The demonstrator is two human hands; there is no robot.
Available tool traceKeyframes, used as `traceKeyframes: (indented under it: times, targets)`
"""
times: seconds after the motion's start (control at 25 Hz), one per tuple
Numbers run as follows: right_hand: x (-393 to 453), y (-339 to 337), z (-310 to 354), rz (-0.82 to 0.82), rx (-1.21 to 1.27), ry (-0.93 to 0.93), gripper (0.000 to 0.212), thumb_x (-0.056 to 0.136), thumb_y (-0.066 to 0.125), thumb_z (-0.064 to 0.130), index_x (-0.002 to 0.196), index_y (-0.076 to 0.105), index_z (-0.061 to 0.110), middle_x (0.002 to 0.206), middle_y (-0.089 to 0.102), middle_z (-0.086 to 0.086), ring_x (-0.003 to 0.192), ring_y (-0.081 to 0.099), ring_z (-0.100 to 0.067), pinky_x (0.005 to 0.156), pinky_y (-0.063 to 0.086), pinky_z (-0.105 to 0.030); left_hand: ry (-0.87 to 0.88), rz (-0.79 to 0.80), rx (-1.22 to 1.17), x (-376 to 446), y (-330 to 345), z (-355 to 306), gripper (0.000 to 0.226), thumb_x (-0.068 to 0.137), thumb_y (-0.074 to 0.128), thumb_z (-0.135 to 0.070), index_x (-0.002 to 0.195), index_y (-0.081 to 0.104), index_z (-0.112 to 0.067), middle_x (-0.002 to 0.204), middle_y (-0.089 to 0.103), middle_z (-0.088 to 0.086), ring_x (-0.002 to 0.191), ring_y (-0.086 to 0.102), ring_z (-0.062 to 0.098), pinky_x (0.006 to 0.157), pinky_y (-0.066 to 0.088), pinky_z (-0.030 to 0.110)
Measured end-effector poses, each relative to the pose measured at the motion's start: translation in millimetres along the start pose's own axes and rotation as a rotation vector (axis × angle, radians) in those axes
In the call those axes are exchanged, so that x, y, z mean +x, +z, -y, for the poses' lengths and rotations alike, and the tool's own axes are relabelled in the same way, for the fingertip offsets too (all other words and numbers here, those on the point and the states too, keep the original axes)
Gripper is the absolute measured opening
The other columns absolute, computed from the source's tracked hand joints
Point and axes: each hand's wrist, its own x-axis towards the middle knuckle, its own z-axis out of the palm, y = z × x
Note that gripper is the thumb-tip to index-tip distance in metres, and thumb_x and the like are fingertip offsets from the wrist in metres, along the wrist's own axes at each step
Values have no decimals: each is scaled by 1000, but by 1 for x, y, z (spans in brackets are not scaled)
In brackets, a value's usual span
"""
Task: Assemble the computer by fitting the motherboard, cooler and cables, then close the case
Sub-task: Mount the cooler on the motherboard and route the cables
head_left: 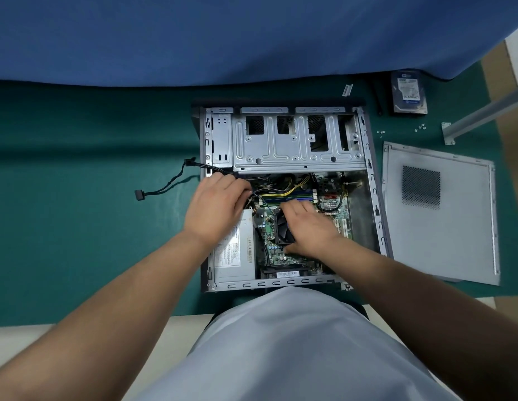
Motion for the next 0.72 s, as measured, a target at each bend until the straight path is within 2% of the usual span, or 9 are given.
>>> traceKeyframes:
  times: [0.08, 0.12, 0.16, 0.24, 0.28, 0.36, 0.52, 0.6, 0.72]
  targets:
    - [4, -1, 3, 21, -70, 20, 123, 64, 67, 84, 155, 16, 19, 154, 32, -4, 145, 30, -28, 117, 9, -68, 5, -4, 1, 0, 1, 0, 20, 103, 55, -30, 106, 71, -18, 89, 66, -3, 85, 53, 22, 83, 40, 35]
    - [8, -3, 3, 12, -83, 8, 123, 62, 60, 90, 155, 19, 20, 152, 35, -4, 145, 31, -28, 117, 1, -68, 7, -4, 3, 1, 1, 0, 21, 103, 54, -30, 106, 71, -18, 88, 66, -2, 85, 53, 22, 83, 40, 35]
    - [11, -4, 3, -2, -79, -23, 121, 62, 57, 92, 153, 24, 20, 150, 39, -5, 143, 33, -28, 118, 2, -65, 8, -5, 6, 1, 1, 0, 21, 103, 54, -29, 105, 71, -17, 88, 66, -2, 85, 54, 23, 83, 40, 35]
    - [16, -5, 3, -27, -32, -81, 110, 64, 61, 88, 145, 34, 19, 144, 45, -5, 138, 38, -26, 120, 18, -54, 9, -6, 13, 1, 1, 0, 20, 103, 55, -29, 105, 71, -17, 88, 66, -2, 85, 53, 23, 82, 40, 35]
    - [17, -4, 3, -40, -5, -89, 105, 65, 64, 86, 141, 36, 19, 141, 47, -4, 133, 41, -26, 116, 27, -50, 8, -6, 15, 1, 1, 0, 20, 103, 55, -29, 105, 71, -17, 88, 66, -2, 85, 53, 23, 82, 39, 35]
    - [18, 1, 4, -77, -3, -95, 98, 69, 61, 85, 136, 40, 18, 134, 48, -4, 124, 44, -25, 106, 34, -46, 10, -8, 12, 1, 1, 0, 20, 103, 55, -28, 105, 71, -16, 88, 65, -1, 85, 53, 24, 82, 39, 35]
    - [17, 8, 3, -144, -4, -80, 94, 80, 23, 95, 128, 47, 17, 126, 52, -5, 114, 48, -26, 99, 38, -47, 20, -6, 21, 1, 0, -1, 18, 103, 56, -24, 105, 71, -14, 86, 65, 1, 83, 52, 25, 80, 38, 37]
    - [21, 9, 7, -234, -22, -43, 82, 92, 11, 84, 116, 52, 17, 116, 60, -6, 105, 53, -27, 93, 41, -46, 27, -8, 27, 2, -1, -2, 16, 103, 58, -22, 105, 71, -13, 85, 65, 2, 82, 52, 26, 79, 38, 37]
    - [28, 15, 14, -361, -79, 4, 64, 103, 20, 64, 105, 60, 14, 101, 68, -8, 93, 59, -30, 82, 43, -42, 29, -23, 35, 1, 1, -2, 14, 103, 60, -21, 106, 71, -12, 84, 64, 2, 80, 52, 26, 77, 38, 38]
